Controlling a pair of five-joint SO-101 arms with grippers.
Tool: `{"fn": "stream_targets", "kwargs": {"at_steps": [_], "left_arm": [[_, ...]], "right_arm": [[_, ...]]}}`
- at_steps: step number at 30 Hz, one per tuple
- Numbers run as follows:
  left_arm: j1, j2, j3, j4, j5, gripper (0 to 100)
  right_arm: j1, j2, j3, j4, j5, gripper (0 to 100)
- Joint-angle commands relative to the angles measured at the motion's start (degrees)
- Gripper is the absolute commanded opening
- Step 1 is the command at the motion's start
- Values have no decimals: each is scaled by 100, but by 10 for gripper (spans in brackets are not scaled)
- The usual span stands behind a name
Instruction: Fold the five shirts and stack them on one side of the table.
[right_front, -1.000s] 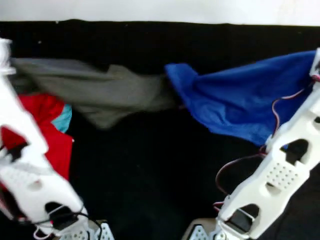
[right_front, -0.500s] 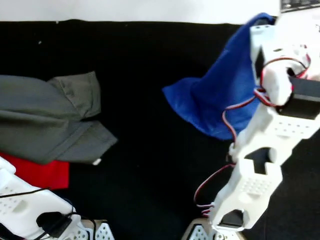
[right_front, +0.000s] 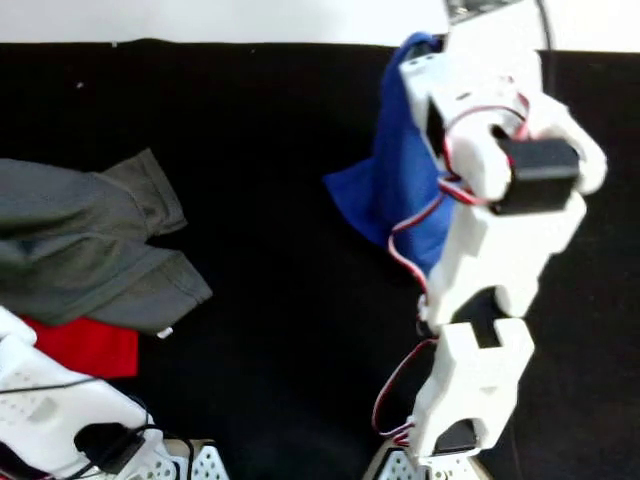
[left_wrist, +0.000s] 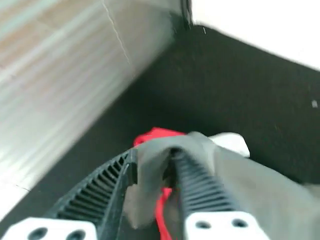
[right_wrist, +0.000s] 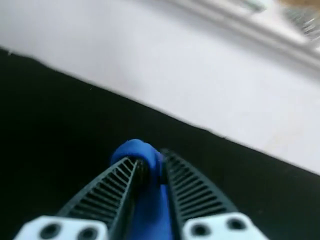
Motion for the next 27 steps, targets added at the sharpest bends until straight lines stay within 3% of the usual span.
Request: {"fn": "stream_targets", "kwargs": {"at_steps": [1, 8, 15, 18, 22, 27], "left_arm": [[338, 92, -154, 158, -18, 267], [1991, -418, -119, 791, 334, 248], [4119, -207, 303, 1266, 343, 248], [4945, 145, 840, 1099, 369, 252], [5851, 848, 1279, 510, 1099, 269], [6642, 1763, 1305, -114, 2163, 316]], "right_arm": [[-171, -224, 321, 57, 70, 170], [-180, -725, 145, 57, 70, 254], [857, -585, 163, 57, 70, 254], [1560, -251, 163, 66, 70, 254], [2440, 171, 488, 75, 70, 253], [2958, -233, 2642, 75, 79, 253]]}}
